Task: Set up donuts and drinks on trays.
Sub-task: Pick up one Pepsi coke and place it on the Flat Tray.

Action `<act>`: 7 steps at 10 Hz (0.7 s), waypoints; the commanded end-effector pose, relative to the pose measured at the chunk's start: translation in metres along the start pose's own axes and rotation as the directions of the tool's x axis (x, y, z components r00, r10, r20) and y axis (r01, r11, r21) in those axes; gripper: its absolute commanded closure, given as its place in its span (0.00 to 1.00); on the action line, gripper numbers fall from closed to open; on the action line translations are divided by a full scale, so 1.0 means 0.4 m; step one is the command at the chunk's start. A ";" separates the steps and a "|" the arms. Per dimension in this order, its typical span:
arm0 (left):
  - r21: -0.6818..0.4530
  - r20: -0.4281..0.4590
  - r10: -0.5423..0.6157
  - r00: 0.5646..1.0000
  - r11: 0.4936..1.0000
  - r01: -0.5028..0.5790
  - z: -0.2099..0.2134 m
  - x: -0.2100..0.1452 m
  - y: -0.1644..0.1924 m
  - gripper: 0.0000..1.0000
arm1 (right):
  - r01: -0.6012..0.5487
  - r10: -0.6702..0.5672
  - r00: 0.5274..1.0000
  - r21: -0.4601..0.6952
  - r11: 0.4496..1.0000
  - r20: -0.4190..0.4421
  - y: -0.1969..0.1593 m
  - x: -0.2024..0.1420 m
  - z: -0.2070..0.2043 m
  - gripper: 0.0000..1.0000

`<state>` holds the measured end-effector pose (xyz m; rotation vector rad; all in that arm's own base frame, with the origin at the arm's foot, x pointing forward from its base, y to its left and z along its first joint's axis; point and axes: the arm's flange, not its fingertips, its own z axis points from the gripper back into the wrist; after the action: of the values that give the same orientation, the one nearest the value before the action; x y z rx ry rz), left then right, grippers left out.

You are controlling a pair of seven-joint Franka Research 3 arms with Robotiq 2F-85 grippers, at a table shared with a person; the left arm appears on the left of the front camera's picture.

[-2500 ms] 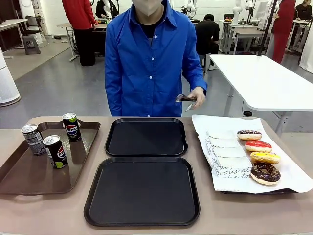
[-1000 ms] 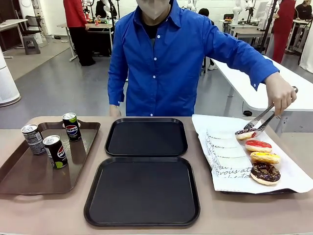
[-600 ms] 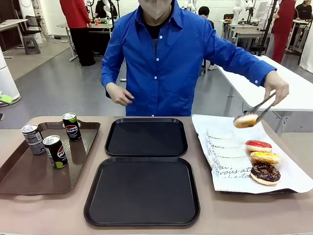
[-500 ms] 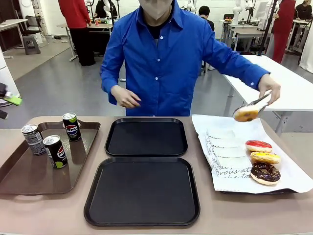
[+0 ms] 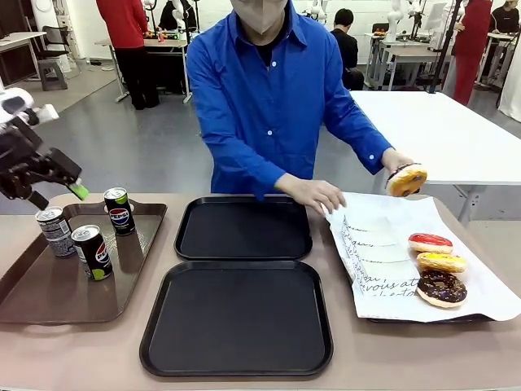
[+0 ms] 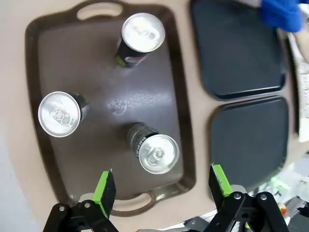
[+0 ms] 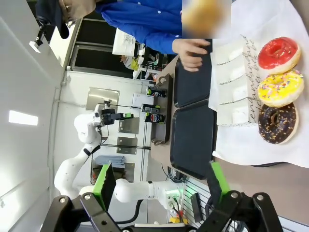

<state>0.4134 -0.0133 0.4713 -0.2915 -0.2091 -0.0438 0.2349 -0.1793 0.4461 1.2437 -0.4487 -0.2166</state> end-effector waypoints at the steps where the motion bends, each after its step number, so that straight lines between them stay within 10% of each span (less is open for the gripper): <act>1: 0.137 -0.036 0.006 0.999 0.991 -0.001 -0.037 0.013 -0.033 0.00 | -0.008 0.008 1.000 0.018 1.000 0.003 -0.003 0.003 0.001 0.00; 7: 0.218 -0.037 -0.025 0.999 0.975 0.032 -0.076 0.011 -0.069 0.00 | -0.008 0.008 1.000 0.018 1.000 0.003 -0.003 0.003 0.001 0.00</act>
<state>0.4206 -0.0527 0.4511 -0.0737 -0.1802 -0.0612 0.2345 -0.1797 0.4459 1.2447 -0.4487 -0.2181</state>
